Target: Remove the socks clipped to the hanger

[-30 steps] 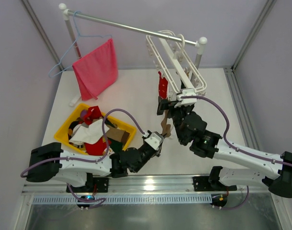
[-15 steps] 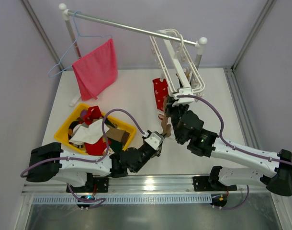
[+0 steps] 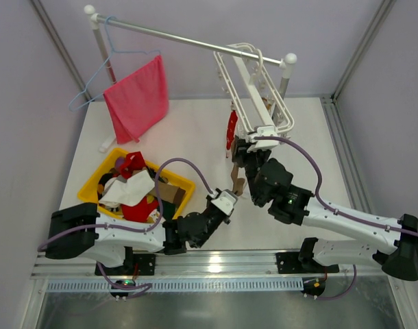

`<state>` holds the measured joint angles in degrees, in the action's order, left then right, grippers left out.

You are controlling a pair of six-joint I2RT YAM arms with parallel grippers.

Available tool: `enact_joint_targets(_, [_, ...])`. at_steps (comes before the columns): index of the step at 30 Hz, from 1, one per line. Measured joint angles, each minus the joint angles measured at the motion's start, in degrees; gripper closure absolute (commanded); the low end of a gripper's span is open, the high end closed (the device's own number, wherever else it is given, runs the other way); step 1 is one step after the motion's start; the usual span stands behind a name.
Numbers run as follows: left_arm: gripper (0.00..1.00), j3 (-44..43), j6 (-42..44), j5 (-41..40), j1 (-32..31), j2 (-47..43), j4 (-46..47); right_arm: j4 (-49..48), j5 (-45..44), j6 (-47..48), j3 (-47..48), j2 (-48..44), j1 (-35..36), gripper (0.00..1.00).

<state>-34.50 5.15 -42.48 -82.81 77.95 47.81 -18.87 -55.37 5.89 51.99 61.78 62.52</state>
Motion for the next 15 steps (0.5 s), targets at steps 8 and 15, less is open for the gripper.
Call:
enact_joint_targets(8, [1.00, -0.2, 0.3, -0.3, 0.0, 0.9, 0.5, -1.1, 0.2, 0.8, 0.0, -1.0, 0.0, 0.21])
enact_joint_targets(15, [1.00, -0.2, 0.4, -0.4, 0.0, 0.9, 0.9, -3.3, -0.4, 2.4, 0.6, 0.6, 0.0, 0.18])
